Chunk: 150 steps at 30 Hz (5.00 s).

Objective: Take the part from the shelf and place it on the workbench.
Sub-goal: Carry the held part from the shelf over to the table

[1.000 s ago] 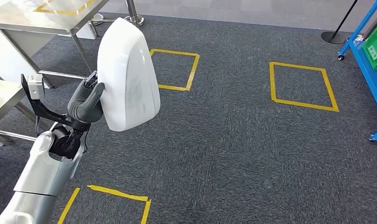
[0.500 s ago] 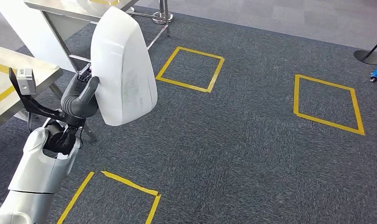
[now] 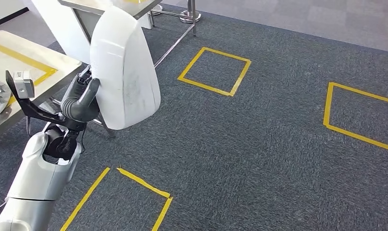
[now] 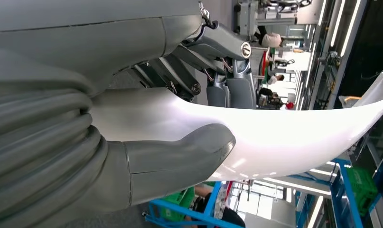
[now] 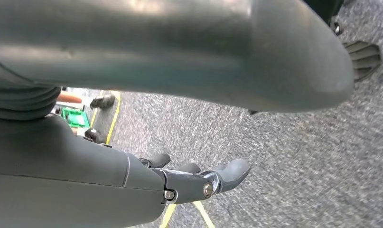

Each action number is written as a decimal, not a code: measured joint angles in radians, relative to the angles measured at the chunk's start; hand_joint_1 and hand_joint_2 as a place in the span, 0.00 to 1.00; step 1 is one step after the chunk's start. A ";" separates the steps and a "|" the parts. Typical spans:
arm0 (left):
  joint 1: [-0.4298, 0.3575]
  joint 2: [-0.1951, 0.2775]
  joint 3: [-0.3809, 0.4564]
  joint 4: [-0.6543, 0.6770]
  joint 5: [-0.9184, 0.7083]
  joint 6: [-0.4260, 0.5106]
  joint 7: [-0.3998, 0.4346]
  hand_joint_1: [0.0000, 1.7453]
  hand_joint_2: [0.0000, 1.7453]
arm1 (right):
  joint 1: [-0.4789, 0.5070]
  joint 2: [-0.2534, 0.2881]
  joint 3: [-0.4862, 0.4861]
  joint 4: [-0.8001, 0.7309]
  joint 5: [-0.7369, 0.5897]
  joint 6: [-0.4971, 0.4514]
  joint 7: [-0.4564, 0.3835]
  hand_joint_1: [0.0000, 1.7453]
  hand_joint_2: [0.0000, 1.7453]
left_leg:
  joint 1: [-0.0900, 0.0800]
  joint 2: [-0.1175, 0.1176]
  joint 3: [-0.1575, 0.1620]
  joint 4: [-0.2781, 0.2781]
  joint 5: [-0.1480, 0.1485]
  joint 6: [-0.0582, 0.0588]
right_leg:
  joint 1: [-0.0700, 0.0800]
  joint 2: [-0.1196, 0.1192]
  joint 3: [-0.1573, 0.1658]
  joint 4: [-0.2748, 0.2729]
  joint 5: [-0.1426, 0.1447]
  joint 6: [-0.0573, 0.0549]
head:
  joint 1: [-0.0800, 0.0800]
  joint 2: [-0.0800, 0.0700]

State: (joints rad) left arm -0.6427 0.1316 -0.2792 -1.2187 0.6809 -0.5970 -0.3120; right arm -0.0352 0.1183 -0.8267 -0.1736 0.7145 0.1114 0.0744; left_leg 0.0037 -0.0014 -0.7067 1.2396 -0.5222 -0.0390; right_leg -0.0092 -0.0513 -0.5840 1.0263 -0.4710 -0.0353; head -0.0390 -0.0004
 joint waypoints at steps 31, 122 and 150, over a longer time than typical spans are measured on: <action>-0.010 0.006 0.003 0.015 -0.013 0.009 -0.014 1.00 1.00 | 0.001 0.001 -0.007 0.000 0.009 0.014 -0.014 0.00 0.00 | 0.002 0.006 0.011 -0.024 0.014 -0.005 | -0.003 -0.003 -0.004 -0.001 0.006 0.005 | -0.002 0.000; -0.036 0.026 0.016 -0.023 -0.001 0.048 -0.018 1.00 1.00 | -0.012 0.010 -0.074 0.000 -0.023 -0.006 0.033 0.00 0.00 | 0.005 0.002 0.122 -0.255 0.095 0.064 | -0.016 0.046 -0.132 0.258 -0.106 0.081 | 0.010 0.000; -0.023 0.031 0.018 -0.034 -0.007 0.045 -0.020 1.00 1.00 | -0.016 0.013 -0.078 0.002 -0.018 -0.004 0.030 0.00 0.00 | -0.002 -0.006 0.107 -0.223 0.077 0.066 | -0.007 0.052 -0.048 0.191 -0.110 0.059 | 0.017 0.000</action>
State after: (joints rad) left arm -0.6658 0.1628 -0.2613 -1.2529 0.6739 -0.5520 -0.3320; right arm -0.0513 0.1317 -0.9045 -0.1720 0.6966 0.1079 0.1046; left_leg 0.0014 -0.0071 -0.5993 1.0167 -0.4449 0.0275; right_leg -0.0163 0.0007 -0.6321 1.2176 -0.5815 0.0234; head -0.0219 -0.0003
